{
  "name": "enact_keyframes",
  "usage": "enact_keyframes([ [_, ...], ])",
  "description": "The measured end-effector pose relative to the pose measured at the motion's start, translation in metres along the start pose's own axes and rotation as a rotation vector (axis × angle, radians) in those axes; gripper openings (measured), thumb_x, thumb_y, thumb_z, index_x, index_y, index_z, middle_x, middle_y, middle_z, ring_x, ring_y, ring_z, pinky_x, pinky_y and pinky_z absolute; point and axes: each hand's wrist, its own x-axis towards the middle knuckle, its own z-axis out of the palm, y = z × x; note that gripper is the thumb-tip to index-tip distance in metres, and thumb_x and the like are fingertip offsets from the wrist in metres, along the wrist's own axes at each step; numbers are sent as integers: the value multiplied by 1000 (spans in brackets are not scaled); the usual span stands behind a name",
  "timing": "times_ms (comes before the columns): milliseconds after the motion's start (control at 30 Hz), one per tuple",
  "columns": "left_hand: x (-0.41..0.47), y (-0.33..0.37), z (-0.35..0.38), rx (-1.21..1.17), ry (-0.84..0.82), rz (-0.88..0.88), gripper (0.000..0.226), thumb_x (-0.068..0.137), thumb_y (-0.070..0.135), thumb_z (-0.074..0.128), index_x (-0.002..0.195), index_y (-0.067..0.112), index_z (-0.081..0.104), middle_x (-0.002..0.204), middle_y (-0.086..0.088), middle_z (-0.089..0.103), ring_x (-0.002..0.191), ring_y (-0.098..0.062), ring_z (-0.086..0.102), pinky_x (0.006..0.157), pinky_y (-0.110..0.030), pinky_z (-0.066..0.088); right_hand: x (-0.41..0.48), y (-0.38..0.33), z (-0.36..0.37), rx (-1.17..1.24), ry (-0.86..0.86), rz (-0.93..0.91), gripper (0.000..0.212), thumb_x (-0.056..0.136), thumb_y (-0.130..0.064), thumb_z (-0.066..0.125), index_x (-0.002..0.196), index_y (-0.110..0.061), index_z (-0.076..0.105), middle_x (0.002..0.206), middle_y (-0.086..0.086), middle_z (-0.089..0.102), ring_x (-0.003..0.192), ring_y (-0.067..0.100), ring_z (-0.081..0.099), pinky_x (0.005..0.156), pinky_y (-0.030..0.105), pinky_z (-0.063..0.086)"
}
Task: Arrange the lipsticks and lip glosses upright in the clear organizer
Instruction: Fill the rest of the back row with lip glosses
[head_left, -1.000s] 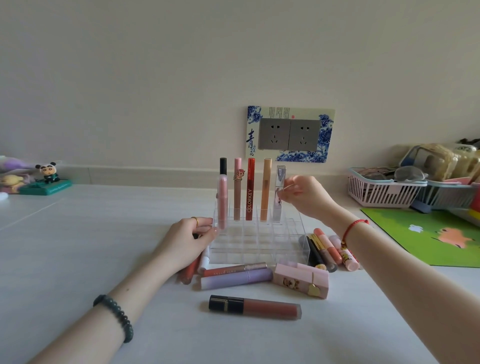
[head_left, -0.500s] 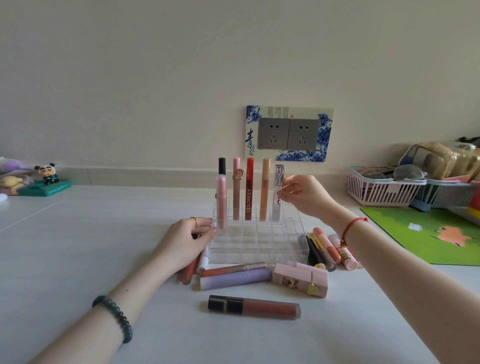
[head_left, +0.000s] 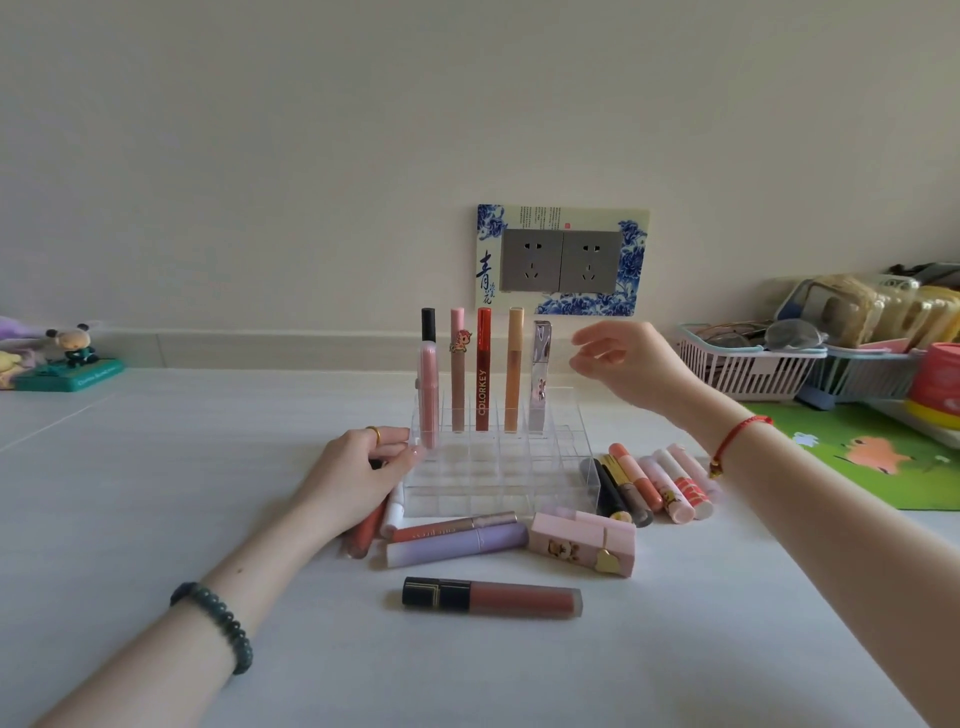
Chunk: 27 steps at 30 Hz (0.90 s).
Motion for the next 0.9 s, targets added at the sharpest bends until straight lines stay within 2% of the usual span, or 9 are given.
enact_keyframes([
  [67,0,0,0,2,0,6,37,84,36,60,116,17,60,112,2,68,98,-7,58,88,-24,39,-5,-1,-13,10,20,-8,28,81,-14,63,108,-11,61,94,1,64,82,13,59,78,24,47],
  [200,0,0,0,23,-1,12,36,85,34,59,117,17,60,113,1,67,100,-7,58,87,-23,38,-16,3,-38,9,36,-21,21,80,-14,64,101,-17,65,83,-6,64,74,-1,59,67,9,42],
  [367,-1,3,0,20,8,30,36,86,31,59,118,14,59,116,-2,66,96,-5,55,86,-22,36,-36,13,-63,39,28,4,17,78,-13,66,93,-23,67,80,-10,67,65,-8,62,62,3,48],
  [500,-2,4,0,22,0,35,38,86,33,58,120,15,58,118,-2,65,98,-7,54,84,-22,35,-51,24,-74,91,30,54,16,78,-10,66,89,-22,67,81,-3,69,68,5,64,69,16,53],
  [600,-2,4,-2,19,1,33,39,87,33,57,120,14,58,119,-3,64,99,-9,55,86,-23,36,-61,36,-78,23,26,98,18,77,-8,67,92,-18,68,81,-1,70,72,11,65,64,11,52],
  [633,-3,4,-2,16,7,36,38,87,33,57,120,14,58,120,-4,64,98,-8,54,86,-22,36,-64,42,-78,-18,37,117,18,77,-9,67,93,-16,68,82,0,70,72,10,65,65,11,50],
  [767,-3,5,-4,27,43,44,34,89,29,55,118,12,60,118,-6,65,102,-11,56,86,-22,36,-73,69,-74,-319,134,256,25,75,-12,69,100,-7,67,87,7,67,79,20,62,77,30,50],
  [833,-3,5,-3,31,43,40,34,89,29,55,117,13,61,117,-6,65,100,-12,57,85,-22,36,-75,80,-70,-486,93,369,33,76,-19,69,103,-1,64,97,14,66,88,27,60,83,36,49],
  [900,-4,4,-3,31,30,39,34,89,31,55,118,13,60,117,-5,65,96,-9,55,86,-22,36,-78,88,-66,-598,-11,465,41,79,-31,64,99,5,65,99,18,65,92,30,59,82,36,49],
])
